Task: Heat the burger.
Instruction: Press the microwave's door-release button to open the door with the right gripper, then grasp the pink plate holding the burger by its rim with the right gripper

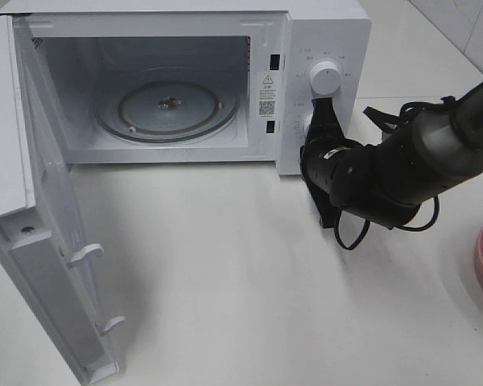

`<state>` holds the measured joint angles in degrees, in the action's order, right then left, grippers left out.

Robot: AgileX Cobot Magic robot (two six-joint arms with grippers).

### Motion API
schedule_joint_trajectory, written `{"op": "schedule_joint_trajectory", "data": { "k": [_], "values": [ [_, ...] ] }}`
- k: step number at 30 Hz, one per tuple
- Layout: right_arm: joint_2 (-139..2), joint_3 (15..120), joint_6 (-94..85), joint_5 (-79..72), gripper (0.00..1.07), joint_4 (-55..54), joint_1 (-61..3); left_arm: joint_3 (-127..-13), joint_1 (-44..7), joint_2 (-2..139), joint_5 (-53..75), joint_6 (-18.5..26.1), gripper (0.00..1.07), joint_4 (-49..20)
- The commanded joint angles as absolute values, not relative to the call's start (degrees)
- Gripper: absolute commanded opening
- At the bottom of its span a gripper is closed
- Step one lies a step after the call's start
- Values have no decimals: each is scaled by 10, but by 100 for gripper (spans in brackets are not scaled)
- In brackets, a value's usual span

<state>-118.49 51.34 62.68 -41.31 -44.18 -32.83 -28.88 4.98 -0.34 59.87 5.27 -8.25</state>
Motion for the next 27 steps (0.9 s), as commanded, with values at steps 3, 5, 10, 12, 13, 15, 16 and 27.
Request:
{"op": "schedule_joint_trajectory", "data": {
  "k": [3,5,10,12,13,15,16,27],
  "values": [
    [-1156,484,611,-400,0,-406,-327,-289,48,-15,594,50,98,-85],
    [-1139,465,597,-398,0,-374,-327,-289,48,-15,594,50,98,-85],
    [-1105,431,543,-376,0,-345,-327,-289,48,-15,594,50,98,-85],
    [-1093,419,511,-362,0,-345,-327,-289,48,-15,594,50,98,-85],
    [-1077,411,469,-344,0,-345,-327,-289,48,-15,594,50,98,-85],
    [-1069,406,446,-332,0,-345,-327,-289,48,-15,594,50,98,-85],
    [-1069,406,446,-332,0,-345,-327,-289,48,-15,594,50,98,-85],
    [-987,392,48,-185,0,-346,-325,-289,48,-15,594,50,98,-85]
  ]
}}
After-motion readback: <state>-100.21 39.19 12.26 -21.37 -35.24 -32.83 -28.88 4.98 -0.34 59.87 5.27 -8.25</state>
